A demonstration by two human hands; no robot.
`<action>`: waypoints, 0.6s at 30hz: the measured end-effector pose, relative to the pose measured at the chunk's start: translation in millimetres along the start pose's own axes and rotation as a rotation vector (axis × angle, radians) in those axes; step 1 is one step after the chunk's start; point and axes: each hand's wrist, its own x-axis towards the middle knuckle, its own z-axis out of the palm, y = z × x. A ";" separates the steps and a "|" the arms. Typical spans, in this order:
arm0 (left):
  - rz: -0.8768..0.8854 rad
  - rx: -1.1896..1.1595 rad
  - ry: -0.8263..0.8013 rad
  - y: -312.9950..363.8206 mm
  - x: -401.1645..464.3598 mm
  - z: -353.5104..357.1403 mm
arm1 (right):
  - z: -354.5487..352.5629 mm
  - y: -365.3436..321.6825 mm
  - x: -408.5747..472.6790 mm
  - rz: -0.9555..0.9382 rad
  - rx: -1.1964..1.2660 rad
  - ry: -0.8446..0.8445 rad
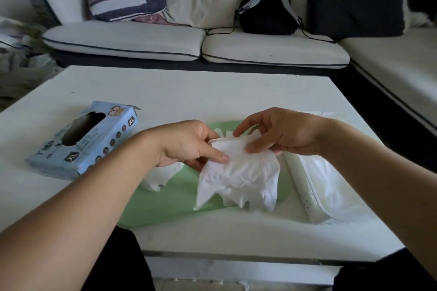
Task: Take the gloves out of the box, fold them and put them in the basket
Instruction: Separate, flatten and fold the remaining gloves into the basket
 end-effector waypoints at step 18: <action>0.352 0.646 0.432 -40.3 59.0 -15.1 | 18.2 30.7 57.0 -0.464 -0.779 0.539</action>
